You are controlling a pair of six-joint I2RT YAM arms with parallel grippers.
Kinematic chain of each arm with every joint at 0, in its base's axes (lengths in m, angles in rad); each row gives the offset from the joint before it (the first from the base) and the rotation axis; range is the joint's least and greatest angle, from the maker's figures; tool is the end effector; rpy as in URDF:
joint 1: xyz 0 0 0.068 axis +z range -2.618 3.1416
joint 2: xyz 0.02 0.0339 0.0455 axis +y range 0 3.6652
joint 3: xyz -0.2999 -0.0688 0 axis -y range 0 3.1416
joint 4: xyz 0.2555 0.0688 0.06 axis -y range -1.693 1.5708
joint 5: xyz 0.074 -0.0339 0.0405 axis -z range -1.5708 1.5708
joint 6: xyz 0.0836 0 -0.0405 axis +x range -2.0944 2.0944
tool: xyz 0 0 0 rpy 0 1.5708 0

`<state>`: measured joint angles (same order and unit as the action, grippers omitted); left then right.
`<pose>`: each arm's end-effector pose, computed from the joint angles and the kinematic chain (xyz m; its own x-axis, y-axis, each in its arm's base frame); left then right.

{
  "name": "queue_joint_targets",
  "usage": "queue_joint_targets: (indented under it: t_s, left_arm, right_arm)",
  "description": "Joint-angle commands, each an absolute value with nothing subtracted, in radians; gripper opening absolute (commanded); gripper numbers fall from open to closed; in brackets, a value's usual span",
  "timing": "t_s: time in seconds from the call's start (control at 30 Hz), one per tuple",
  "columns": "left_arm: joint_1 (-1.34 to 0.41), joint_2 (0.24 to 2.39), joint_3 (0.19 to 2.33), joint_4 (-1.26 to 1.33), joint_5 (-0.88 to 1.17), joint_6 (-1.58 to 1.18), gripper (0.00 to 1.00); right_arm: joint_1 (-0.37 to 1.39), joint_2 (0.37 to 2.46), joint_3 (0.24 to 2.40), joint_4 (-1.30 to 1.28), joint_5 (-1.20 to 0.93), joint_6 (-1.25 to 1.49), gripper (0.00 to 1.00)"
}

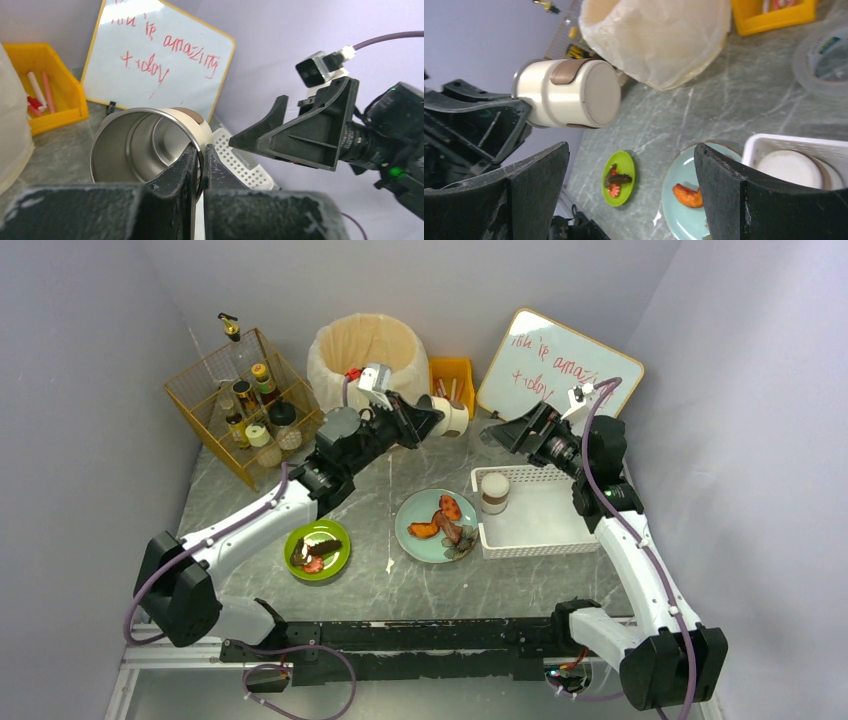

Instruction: Clear the kitchen counter

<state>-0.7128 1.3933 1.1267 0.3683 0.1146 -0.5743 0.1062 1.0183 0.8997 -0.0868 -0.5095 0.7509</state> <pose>0.2854 -0.2594 0.4152 -0.3352 -0.4236 -0.8415 0.6594 0.5325 -0.5307 0.2615 0.0689 0.3681 -0.5354 0.5419 -0.6478 -0.2764 0.6124 0.7407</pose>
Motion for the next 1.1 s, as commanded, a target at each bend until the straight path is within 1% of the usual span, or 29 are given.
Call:
queue_joint_targets:
  t_s: [0.0,0.2,0.57,0.77,1.07]
  left_arm:
    - [-0.712,1.333,1.073,0.581,0.128,-0.686,0.05]
    - [-0.712,1.337,1.031,0.711,0.205,-0.783,0.05]
    - [-0.706,1.450,1.018,1.021,0.413,-1.009,0.05]
    - [-0.704,1.501,1.023,1.154,0.467,-1.083,0.05]
    - [-0.697,1.471,1.016,1.179,0.463,-1.088,0.05]
  right_arm:
    - [0.102,0.991,0.896,0.105,-0.623,0.834,0.99]
    - [0.101,0.972,0.909,0.210,-0.670,0.881,1.00]
    - [0.102,0.948,0.911,0.286,-0.694,0.922,1.00]
    - [0.102,0.961,0.893,0.371,-0.741,0.964,1.00]
    - [0.101,0.960,0.889,0.344,-0.742,0.942,0.98]
